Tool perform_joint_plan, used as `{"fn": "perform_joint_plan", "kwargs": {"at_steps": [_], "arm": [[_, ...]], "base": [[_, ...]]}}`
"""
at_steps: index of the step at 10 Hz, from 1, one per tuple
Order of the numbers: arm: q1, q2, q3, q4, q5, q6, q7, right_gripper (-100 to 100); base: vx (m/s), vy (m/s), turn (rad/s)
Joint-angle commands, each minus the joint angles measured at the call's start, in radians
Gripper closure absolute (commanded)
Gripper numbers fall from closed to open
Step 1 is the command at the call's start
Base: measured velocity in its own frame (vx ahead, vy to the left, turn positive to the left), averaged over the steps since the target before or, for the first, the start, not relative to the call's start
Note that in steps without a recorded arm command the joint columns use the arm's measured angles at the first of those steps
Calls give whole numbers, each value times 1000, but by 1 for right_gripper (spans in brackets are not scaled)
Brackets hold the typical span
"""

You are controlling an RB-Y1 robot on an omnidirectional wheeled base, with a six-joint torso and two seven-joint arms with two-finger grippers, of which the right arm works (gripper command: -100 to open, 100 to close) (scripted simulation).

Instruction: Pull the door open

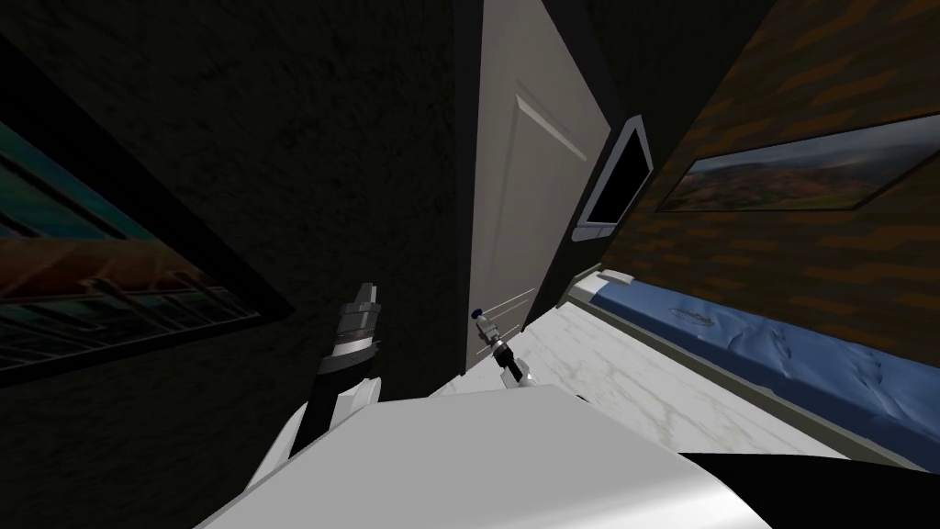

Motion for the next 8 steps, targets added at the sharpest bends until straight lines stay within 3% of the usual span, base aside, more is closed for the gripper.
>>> {"fn": "perform_joint_plan", "kwargs": {"at_steps": [1,8], "arm": [[6,-6,1,-1,-15,2,-50,100],[20,-24,11,-15,-78,7,-234,100]], "base": [[-88,-52,51],[-72,-37,62]]}}
